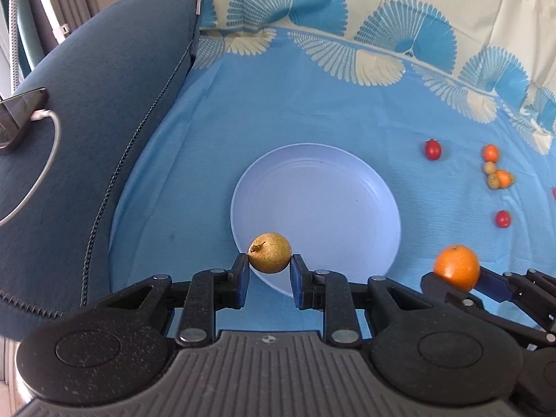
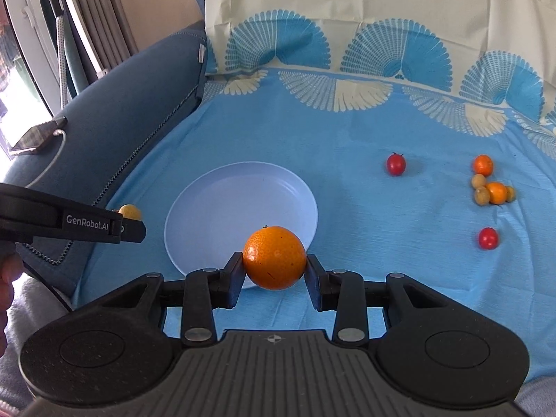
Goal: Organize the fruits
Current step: 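Carry both fruits over the plate and open both tools to drop them, then withdraw both tools from the plate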
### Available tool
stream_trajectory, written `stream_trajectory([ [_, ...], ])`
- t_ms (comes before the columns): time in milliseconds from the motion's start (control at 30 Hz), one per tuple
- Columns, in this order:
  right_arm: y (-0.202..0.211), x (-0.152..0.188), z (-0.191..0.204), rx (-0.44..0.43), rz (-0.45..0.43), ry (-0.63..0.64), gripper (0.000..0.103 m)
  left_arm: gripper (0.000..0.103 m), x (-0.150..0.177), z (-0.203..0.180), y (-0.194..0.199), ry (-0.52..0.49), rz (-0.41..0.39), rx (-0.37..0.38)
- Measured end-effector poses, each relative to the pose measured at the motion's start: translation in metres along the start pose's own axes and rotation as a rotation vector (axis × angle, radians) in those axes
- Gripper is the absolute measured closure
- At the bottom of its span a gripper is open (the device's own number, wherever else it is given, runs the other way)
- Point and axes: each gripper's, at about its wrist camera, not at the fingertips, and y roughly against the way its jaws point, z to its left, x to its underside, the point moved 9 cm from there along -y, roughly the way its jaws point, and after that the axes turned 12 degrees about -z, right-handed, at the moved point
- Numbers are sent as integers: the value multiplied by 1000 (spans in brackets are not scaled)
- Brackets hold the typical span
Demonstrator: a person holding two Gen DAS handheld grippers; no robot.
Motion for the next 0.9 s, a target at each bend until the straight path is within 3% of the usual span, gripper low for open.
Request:
stream_trajectory([
  [433, -72, 12, 10, -10, 96, 67, 64, 75, 2, -4, -74, -87, 70, -37],
  [500, -78, 12, 11, -6, 104, 68, 64, 58, 1, -4, -80, -114, 71, -42],
  [567, -81, 9, 11, -2, 101, 65, 60, 8, -5, -2, -77, -124, 35, -52],
  [600, -81, 6, 12, -3, 96, 68, 54, 2, -10, -1, -73, -123, 4, -55],
  [667, -76, -3, 13, 0, 67, 79, 29, 1, -17, -1, -63, -128, -37, -61],
  [733, -68, -11, 14, 8, 38, 94, 19, 0, -20, -1, -54, -147, -26, -54],
  [900, -28, -10, 15, 20, 29, 76, 9, 0, -12, 5, -18, -153, -38, -73],
])
